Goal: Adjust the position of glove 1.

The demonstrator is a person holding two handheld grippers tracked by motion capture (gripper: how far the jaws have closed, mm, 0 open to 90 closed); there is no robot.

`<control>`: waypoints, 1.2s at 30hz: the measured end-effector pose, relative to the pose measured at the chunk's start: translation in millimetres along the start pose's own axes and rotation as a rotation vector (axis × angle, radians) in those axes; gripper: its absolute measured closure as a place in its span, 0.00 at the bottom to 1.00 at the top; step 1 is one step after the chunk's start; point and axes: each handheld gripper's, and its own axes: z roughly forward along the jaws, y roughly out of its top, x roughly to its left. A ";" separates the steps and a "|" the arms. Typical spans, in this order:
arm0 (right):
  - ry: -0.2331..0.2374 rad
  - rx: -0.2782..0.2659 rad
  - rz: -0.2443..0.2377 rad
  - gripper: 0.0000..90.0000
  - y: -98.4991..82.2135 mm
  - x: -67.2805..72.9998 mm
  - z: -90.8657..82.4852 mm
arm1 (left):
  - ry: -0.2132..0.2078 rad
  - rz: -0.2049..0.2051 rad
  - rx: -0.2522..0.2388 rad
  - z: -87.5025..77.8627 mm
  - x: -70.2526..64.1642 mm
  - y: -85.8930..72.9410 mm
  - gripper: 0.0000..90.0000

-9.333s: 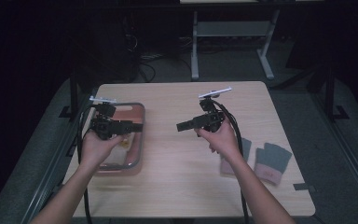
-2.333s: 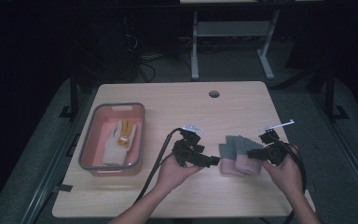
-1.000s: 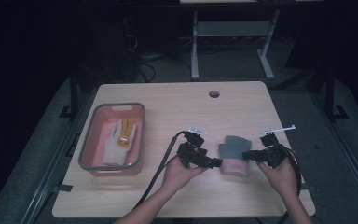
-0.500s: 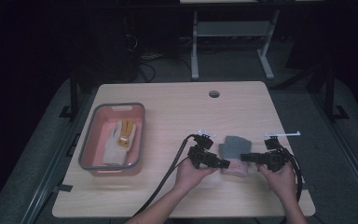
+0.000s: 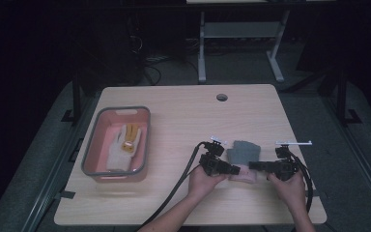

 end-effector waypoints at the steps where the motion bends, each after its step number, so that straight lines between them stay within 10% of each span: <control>1: -0.003 0.004 0.002 0.52 -0.6 -0.6 1.1 | 0.004 -0.001 0.000 0.6 -0.1 -0.2 0.43; 36: 0.153 -0.026 0.205 0.71 -14.5 -11.0 11.2 | -0.079 -0.108 -0.059 8.7 11.0 -4.4 0.68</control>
